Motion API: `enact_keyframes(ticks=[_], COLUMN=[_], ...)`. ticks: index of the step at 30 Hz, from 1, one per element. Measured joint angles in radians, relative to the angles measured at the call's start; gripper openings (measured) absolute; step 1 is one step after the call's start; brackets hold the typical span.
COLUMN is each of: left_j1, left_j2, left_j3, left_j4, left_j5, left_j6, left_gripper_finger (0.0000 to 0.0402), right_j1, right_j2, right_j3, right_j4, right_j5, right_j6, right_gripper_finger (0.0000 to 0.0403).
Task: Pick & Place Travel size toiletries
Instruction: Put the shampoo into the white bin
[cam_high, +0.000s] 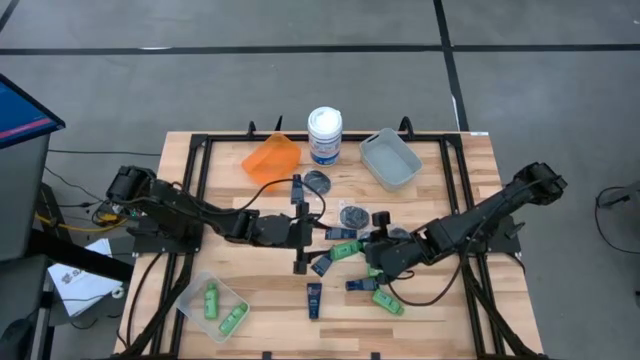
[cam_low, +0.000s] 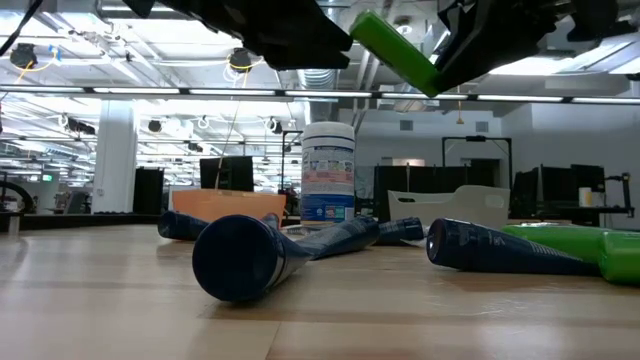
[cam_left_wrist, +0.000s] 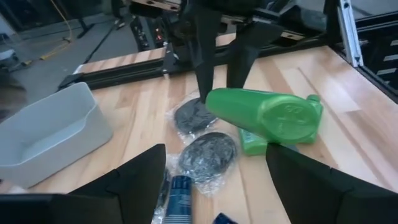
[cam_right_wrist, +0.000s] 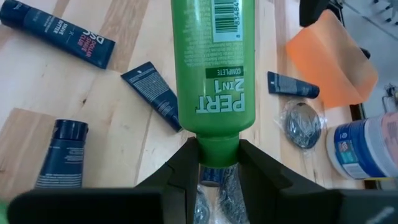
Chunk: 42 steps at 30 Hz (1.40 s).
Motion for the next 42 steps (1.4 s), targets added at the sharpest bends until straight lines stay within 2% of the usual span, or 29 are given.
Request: enact_keyframes(ticks=[5,10,15,23,30,36,42], left_j1=[0.0,-0.012,-0.039,-0.067,-0.067,-0.065,-0.041], left_j2=[0.0,0.0,0.0,0.0,0.0,0.0,0.0], left_j3=[0.0,0.0,0.0,0.0,0.0,0.0,0.0], left_j4=[0.002,0.015,0.014,0.03,0.034,0.04,0.048], left_j5=[0.014,0.07,0.07,-0.052,0.001,0.003,-0.02], left_j6=[-0.047,0.069,0.231,0.613,1.017,1.127,1.166], left_gripper_finger=[0.0274,0.0274,0.0274,0.0274,0.0274,0.0274,0.0274], right_j1=[-0.001,-0.002,-0.002,-0.027,-0.069,-0.095,-0.112], right_j2=[0.0,0.0,0.0,0.0,0.0,0.0,0.0], right_j3=[0.0,0.0,0.0,0.0,0.0,0.0,0.0], right_j4=[0.061,0.114,0.111,0.11,0.111,0.111,0.126], right_j5=[0.002,0.002,0.001,-0.068,-0.111,-0.146,-0.173], right_j6=[-0.065,-0.131,-0.139,-0.139,-0.139,-0.139,-0.139], right_gripper_finger=[0.0082,0.0082,0.0082,0.0082,0.0082,0.0082,0.0082])
